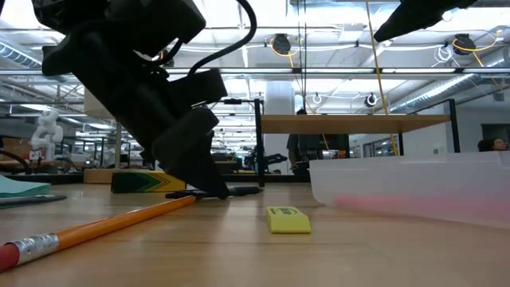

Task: Pack school essentials
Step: Put the black pen into the purple supply box

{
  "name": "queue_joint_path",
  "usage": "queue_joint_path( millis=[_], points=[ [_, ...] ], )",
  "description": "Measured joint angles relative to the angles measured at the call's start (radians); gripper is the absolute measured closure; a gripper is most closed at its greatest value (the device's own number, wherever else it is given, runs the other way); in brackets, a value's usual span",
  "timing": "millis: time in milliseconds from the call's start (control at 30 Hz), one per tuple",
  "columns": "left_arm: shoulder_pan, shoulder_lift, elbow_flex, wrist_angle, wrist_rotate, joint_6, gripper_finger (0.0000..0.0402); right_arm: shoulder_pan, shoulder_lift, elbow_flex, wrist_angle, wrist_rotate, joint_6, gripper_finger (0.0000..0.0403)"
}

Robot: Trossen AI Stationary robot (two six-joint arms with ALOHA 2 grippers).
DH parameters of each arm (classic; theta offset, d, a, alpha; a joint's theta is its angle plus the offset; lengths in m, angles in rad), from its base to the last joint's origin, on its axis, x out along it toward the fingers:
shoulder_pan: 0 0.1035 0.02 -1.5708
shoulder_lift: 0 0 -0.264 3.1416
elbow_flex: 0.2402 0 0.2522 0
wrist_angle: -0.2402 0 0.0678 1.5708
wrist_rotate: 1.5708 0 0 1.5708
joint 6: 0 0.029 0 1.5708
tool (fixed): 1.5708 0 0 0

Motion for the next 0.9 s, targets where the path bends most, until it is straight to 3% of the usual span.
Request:
queue_joint_path(
  millis=[400, 900],
  points=[
    [0.008, 0.001, 0.0, -0.01, 0.034, 0.03, 0.0352, 0.0, 0.0, 0.0, 0.0, 0.0, 0.002, 0.0275],
    [0.014, 0.001, -0.001, -0.007, 0.034, 0.078, 0.0359, 0.0, 0.0, 0.0, 0.005, 0.0, 0.003, 0.0275]
  ],
)
